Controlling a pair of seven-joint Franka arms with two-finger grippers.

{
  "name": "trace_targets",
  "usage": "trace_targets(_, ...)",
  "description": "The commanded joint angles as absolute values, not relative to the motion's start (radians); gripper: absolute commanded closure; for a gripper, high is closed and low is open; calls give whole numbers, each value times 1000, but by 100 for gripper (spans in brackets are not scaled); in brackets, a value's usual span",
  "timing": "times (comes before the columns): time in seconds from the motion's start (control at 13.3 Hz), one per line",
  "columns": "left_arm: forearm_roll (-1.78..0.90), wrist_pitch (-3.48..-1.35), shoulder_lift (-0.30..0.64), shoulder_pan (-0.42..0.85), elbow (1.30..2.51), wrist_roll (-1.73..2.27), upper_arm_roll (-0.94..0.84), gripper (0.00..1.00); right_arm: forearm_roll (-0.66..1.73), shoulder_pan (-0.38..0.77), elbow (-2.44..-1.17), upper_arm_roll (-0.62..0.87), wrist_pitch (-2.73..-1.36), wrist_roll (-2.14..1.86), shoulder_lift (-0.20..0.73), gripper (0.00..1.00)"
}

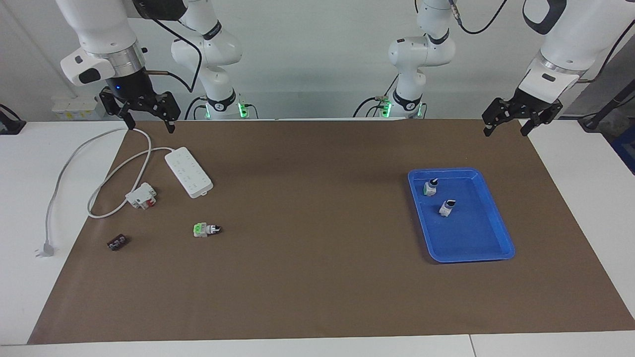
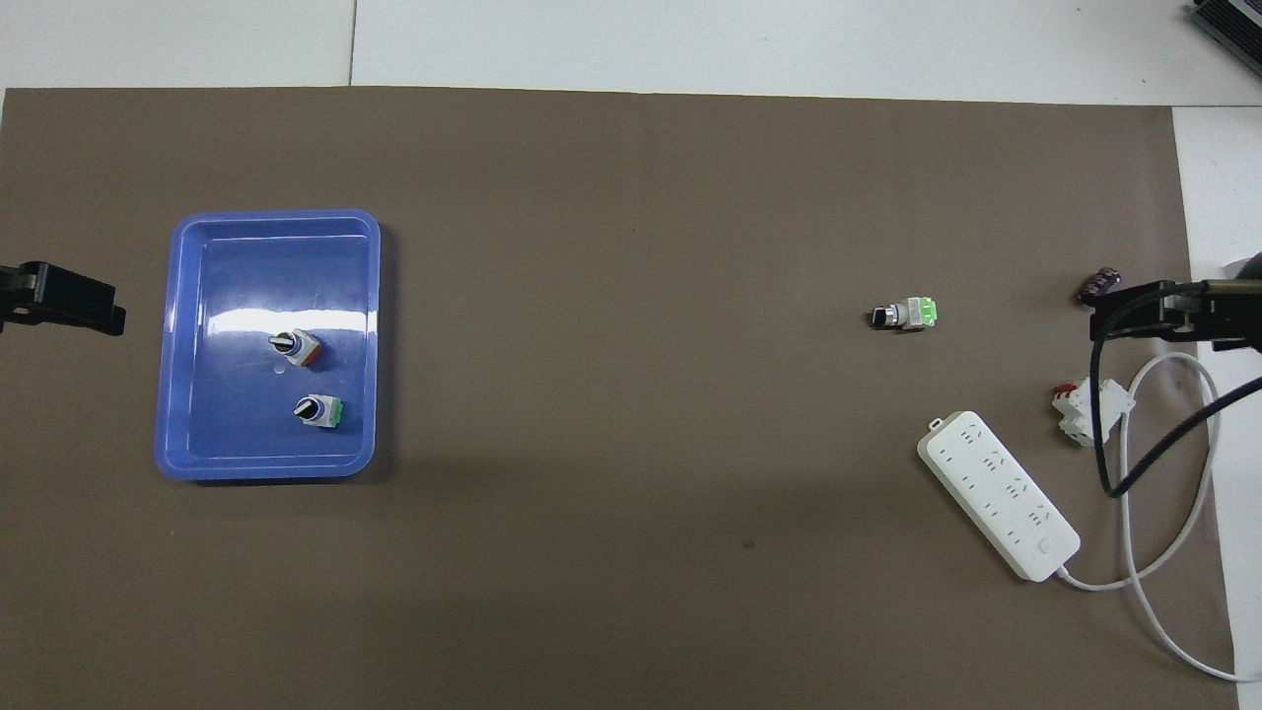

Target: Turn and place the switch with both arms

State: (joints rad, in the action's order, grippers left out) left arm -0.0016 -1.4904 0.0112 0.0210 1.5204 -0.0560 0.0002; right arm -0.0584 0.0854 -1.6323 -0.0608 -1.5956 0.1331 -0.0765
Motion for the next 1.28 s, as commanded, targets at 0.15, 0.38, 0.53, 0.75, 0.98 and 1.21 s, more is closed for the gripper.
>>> trace_targets(0.15,-34,-1500,-52,12,1586,-41,-5,0,-37,77,-1644,-60,-1589,117,-94,0)
trace_targets(0.38,-77,-1494,-38,11,1549,-38,-3,0,-37,77,-1646,-60,-1589,115,-94,0)
trace_targets(0.53,-64,-1462,-29,11,1513,-40,-5,0,-37,77,-1644,-60,-1589,117,-94,0)
trace_targets(0.75,-40,-1422,-8,11,1485,-41,-6,0,-37,77,-1646,-60,-1589,115,-94,0)
trace_targets(0.98,-17,-1410,-2,14,1459,-43,-12,0,-37,77,-1644,-60,-1589,117,-94,0)
trace_targets(1.21,-15,-1419,-3,12,1462,-43,-12,0,-37,77,-1646,-60,-1589,117,-95,0)
